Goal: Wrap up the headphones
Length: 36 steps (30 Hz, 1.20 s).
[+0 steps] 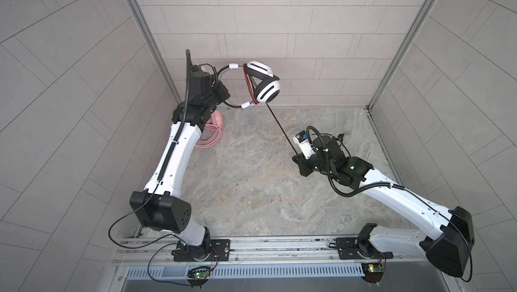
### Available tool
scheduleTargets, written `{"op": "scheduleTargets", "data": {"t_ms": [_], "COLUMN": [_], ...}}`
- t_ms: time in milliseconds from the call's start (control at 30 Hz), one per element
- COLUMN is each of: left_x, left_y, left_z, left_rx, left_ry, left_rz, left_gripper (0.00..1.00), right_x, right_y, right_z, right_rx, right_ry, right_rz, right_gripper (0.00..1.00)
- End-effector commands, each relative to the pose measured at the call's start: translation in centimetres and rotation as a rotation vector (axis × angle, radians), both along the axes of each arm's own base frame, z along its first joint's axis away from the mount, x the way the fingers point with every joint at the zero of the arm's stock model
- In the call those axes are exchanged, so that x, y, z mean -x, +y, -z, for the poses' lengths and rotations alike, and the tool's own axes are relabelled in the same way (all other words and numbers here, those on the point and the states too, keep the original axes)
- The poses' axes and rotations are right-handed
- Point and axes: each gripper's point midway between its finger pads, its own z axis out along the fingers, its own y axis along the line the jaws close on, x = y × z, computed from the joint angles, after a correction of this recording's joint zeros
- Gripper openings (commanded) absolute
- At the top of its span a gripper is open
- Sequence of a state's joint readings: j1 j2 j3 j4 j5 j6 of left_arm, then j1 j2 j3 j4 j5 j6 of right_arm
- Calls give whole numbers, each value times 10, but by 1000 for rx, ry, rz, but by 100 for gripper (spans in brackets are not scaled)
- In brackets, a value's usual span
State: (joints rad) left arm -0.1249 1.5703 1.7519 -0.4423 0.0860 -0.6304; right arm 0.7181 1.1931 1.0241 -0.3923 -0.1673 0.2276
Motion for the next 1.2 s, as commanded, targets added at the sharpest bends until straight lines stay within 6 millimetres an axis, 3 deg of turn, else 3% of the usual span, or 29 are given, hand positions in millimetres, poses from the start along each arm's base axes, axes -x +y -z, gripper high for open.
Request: {"op": "scheduleTargets", "data": {"t_ms": [0,100,367,533,733,933,1167], "left_x": [-4,-7,-4,1,3,11,28], "left_y": [24,24,45,61,58,43,0], "left_z": [-52,-48,-8,17,48,67,75], "left_rx": [56,71,41,-6,-131,-249,-485], "left_ry": [-173,-182,-144,-90,9,71,96], "left_rz": [-127,-130,-249,-344,-303,-207,-58], "left_gripper": [0,0,3,0,0,0,0], "right_x": [28,45,75,89,91,89,76], "right_y": [-4,8,45,53,49,41,25], "right_z": [16,7,-13,-39,-75,-91,-121], "right_rx": [94,119,55,78,34,71,143], "right_ry": [95,86,108,65,-12,-60,-177], "right_rz": [-35,-87,-286,-363,-369,-369,-322], "right_gripper": [0,0,0,0,0,0,0]}}
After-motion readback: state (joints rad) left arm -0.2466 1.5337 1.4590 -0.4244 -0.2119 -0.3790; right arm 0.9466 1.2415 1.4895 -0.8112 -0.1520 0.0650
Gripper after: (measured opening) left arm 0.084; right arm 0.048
